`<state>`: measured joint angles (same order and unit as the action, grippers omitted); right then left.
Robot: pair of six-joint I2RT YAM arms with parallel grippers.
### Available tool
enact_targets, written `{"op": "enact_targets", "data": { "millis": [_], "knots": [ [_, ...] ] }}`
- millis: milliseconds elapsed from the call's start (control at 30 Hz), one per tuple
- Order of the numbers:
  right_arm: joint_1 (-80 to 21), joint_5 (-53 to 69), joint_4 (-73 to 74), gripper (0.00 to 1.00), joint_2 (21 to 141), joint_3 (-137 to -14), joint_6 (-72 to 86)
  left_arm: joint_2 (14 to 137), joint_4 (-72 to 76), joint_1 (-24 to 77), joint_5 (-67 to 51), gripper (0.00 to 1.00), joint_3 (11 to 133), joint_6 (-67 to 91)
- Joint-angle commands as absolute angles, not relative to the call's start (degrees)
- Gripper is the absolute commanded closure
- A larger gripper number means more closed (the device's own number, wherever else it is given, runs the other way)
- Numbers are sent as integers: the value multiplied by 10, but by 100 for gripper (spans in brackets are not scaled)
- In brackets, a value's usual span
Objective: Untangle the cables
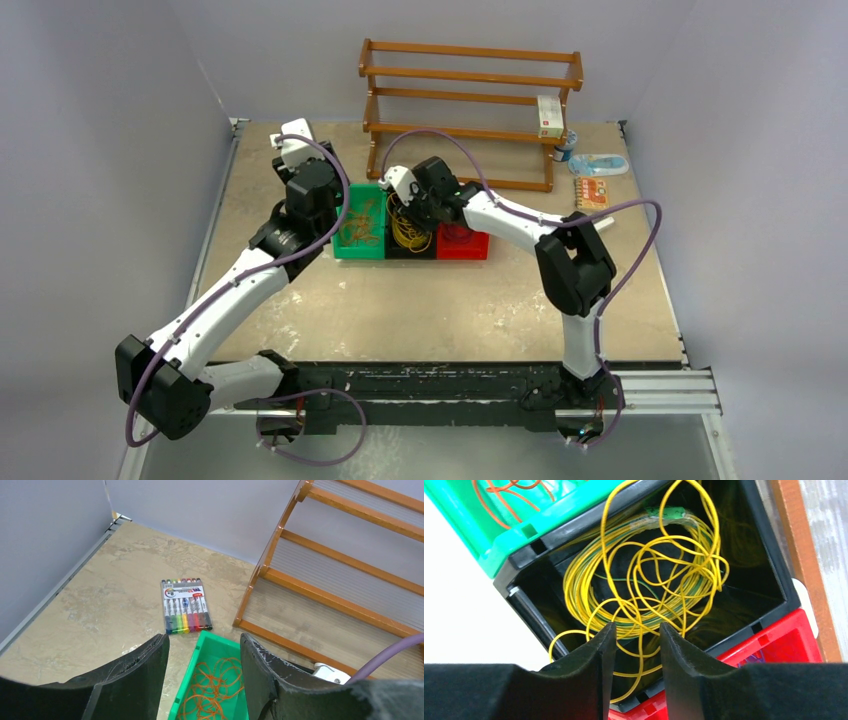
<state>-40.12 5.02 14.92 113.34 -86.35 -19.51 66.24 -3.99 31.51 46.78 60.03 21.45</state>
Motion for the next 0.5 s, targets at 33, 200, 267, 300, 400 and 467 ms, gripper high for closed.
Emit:
{"op": "enact_targets", "data": {
  "millis": [33, 200, 267, 300, 400, 467],
  "knots": [
    [-403, 15, 116, 67, 1139, -892, -189, 648, -21, 312, 475, 46, 596, 209],
    [-404, 8, 93, 81, 1147, -898, -179, 648, -20, 312, 477, 46, 595, 206],
    [-404, 9, 88, 84, 1150, -900, -172, 650, -20, 312, 477, 46, 595, 206],
    [-404, 9, 88, 87, 1151, -902, -167, 651, -20, 312, 477, 46, 595, 205],
    [-404, 9, 65, 92, 1143, -898, -132, 653, -20, 312, 476, 46, 596, 206],
    [-403, 1, 39, 95, 1131, -886, -114, 654, -20, 312, 474, 46, 596, 207]
  ]
}}
